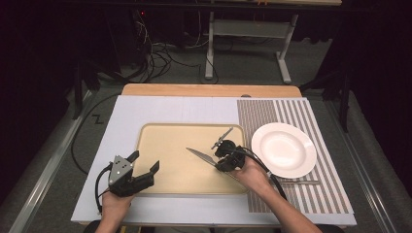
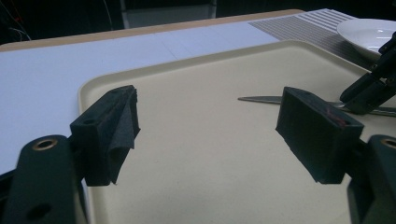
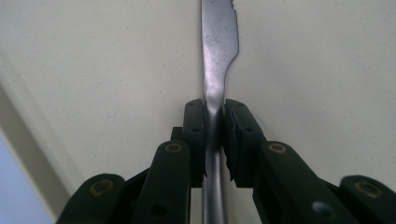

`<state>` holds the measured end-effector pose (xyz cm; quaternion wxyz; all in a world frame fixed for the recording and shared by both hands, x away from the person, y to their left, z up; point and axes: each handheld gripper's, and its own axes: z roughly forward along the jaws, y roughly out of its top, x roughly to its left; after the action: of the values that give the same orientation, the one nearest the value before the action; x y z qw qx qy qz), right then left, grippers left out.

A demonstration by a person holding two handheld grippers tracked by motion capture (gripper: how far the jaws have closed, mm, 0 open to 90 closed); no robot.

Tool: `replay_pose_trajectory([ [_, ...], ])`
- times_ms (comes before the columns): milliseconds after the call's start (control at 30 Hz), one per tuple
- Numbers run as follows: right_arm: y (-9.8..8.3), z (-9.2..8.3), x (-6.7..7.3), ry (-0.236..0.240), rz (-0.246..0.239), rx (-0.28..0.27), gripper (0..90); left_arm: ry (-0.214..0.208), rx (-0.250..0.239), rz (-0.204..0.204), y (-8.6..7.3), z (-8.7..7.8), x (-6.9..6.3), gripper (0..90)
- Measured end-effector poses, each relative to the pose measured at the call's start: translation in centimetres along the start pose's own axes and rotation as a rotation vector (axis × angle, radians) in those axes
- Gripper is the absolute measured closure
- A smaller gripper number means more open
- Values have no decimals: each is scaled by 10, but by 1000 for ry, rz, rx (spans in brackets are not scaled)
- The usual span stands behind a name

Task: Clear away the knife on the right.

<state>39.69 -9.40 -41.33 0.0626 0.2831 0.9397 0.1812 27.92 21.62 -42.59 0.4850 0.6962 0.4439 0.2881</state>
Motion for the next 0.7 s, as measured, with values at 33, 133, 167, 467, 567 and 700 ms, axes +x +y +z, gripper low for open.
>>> replay_pose_trajectory([
  [33, 0, 0, 0, -4, -5, -4, 806, 0, 1, 1, 0, 0, 0, 221],
  [133, -1, 0, -1, -17, -4, -12, 802, 5, 0, 0, 0, 0, 1, 221],
  [167, -1, 1, -1, -20, -5, -13, 801, 7, -2, -2, 0, 0, 1, 221],
  [467, -2, 1, -6, -47, 5, -26, 790, 4, -2, -3, 0, 0, 1, 221],
  [567, -3, 1, -8, -50, 20, -30, 787, 11, -2, -3, 0, -1, 1, 220],
  [700, -2, 1, -12, -64, 17, -21, 781, 8, 0, -7, 0, 0, 1, 220],
])
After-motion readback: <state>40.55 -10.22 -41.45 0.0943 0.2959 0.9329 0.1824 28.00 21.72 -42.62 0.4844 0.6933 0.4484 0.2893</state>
